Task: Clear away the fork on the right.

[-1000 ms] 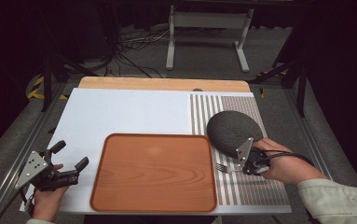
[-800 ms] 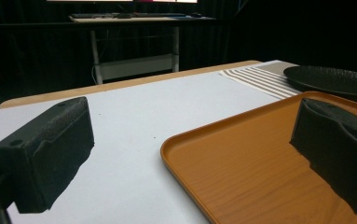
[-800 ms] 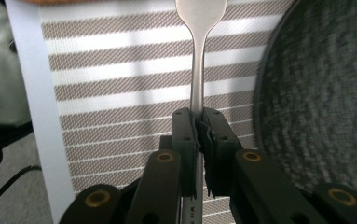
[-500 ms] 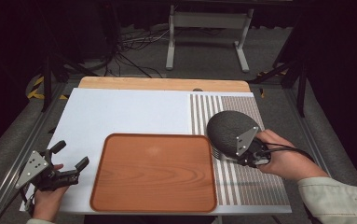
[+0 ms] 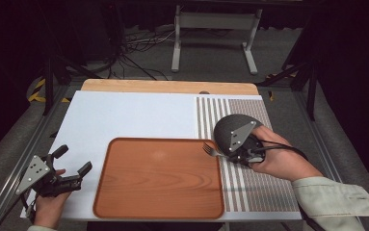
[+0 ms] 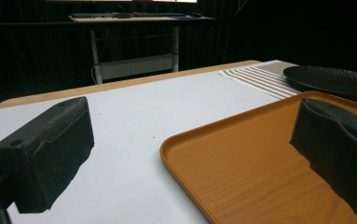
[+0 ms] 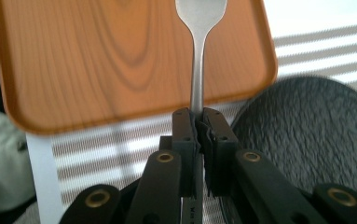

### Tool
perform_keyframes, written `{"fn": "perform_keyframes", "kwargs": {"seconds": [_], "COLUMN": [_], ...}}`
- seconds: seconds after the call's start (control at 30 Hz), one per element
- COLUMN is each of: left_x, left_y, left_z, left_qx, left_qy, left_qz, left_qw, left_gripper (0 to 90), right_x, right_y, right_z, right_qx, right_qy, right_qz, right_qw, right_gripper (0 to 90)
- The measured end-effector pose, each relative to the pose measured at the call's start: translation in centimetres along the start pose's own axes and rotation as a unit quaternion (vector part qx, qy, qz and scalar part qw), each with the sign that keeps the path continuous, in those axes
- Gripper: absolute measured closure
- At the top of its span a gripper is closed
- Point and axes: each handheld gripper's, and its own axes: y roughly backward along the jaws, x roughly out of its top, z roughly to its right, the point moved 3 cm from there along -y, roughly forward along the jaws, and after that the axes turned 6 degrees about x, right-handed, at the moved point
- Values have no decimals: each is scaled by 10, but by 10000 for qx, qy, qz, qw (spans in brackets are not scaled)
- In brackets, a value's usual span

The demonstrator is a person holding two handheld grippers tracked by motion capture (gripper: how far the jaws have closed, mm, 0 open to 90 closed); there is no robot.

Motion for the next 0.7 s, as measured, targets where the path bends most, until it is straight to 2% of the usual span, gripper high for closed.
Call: {"fn": "perform_keyframes", "kwargs": {"seconds": [0.07, 0.2, 0.27, 0.43, 0.5, 0.57, 0.7], "left_x": [0, 0, 0, 0, 0, 0, 1], "left_y": [0, 0, 0, 0, 0, 0, 0], "left_z": [0, 0, 0, -1, 0, 0, 0], "left_qx": [2, 0, 2, 2, -11, -16, -17], "left_qy": [6, 4, 6, 9, 18, 22, 26], "left_qz": [8, 7, 6, 10, 16, 35, 36], "left_qw": [10000, 10000, 10000, 10000, 10000, 10000, 10000], "left_gripper": [1, 1, 2, 1, 2, 2, 2], "right_x": [3, 18, 24, 35, 38, 42, 46], "right_y": [-1, -7, -10, -15, -17, -19, -22], "right_z": [0, -1, -2, -4, -5, -5, -6], "right_qx": [22, 47, 85, 160, 190, 290, 224], "right_qy": [-45, -310, -605, -1026, -1321, -1682, -1959], "right_qz": [25, 145, 205, 312, 371, 489, 444], "right_qw": [10000, 9994, 9979, 9941, 9904, 9841, 9794], "right_gripper": [849, 849, 850, 849, 849, 849, 850]}}
